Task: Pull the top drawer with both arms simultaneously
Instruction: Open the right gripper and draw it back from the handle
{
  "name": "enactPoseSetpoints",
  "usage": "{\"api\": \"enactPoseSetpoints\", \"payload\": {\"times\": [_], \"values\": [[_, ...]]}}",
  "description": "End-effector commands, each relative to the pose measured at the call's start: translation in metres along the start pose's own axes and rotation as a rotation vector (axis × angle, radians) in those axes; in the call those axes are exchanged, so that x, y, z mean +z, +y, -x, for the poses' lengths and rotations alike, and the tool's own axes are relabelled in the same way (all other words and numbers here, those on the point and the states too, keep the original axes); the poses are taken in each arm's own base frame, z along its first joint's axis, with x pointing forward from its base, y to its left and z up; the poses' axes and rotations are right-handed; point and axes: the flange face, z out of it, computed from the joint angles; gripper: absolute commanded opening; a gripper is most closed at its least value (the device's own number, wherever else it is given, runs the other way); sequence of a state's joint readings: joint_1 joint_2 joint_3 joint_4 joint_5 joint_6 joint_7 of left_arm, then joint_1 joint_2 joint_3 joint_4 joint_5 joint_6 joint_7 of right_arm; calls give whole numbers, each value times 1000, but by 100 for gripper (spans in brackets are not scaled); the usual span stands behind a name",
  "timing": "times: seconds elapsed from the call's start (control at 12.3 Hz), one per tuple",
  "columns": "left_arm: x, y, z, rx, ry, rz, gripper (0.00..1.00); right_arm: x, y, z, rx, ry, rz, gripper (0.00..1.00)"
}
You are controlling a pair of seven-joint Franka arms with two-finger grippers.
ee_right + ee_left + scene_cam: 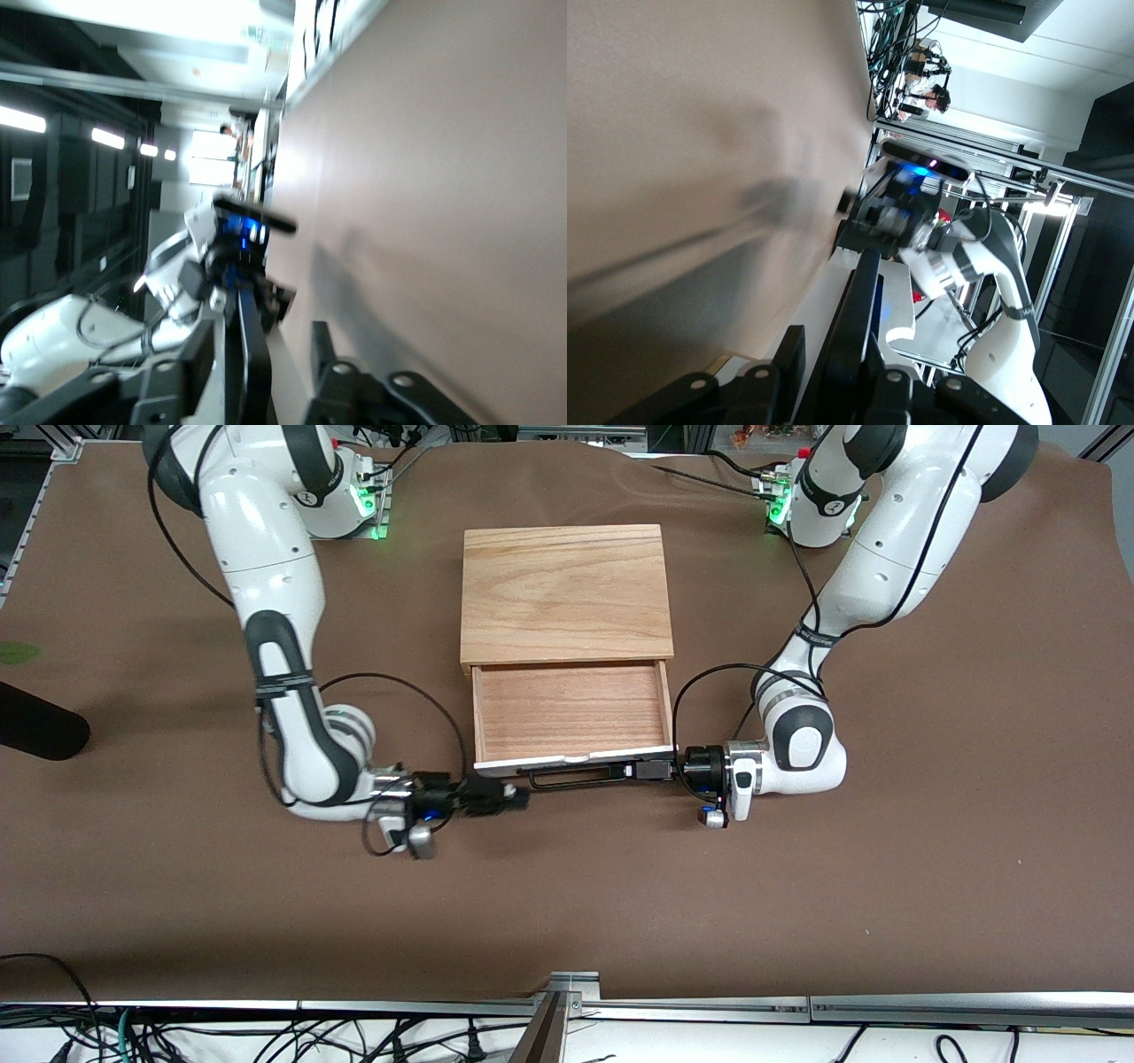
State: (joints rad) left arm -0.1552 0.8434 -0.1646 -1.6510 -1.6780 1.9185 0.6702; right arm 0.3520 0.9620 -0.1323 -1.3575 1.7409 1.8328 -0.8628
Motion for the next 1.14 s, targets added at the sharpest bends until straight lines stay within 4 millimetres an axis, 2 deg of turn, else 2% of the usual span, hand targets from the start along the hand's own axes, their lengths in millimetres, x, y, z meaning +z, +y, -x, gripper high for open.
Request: {"api": "enactPoseSetpoints", "payload": {"times": [0.0, 0.08, 0.24, 0.41, 0.65, 0.81, 1.06], "values": [[-33, 5, -1, -162, 28, -12, 100, -38, -12, -24, -48, 17, 61, 100], [-39, 6, -3, -147, 22, -34, 100, -56, -14, -29, -73, -6, 128, 100], [-53, 6, -7, -143, 22, -33, 100, -95, -42, -42, -53, -67, 277, 100], [-52, 7, -7, -143, 18, -28, 100, -118, -82, -51, -59, -127, 418, 100], [-48, 16, -8, -162, 20, -6, 100, -145, -114, -51, -68, -225, 641, 100], [-41, 33, -9, -185, 12, 11, 100, -165, -124, -51, -40, -253, 745, 100], [-38, 59, -15, -183, 11, 73, 100, -179, -120, -50, -10, -263, 826, 100]]}}
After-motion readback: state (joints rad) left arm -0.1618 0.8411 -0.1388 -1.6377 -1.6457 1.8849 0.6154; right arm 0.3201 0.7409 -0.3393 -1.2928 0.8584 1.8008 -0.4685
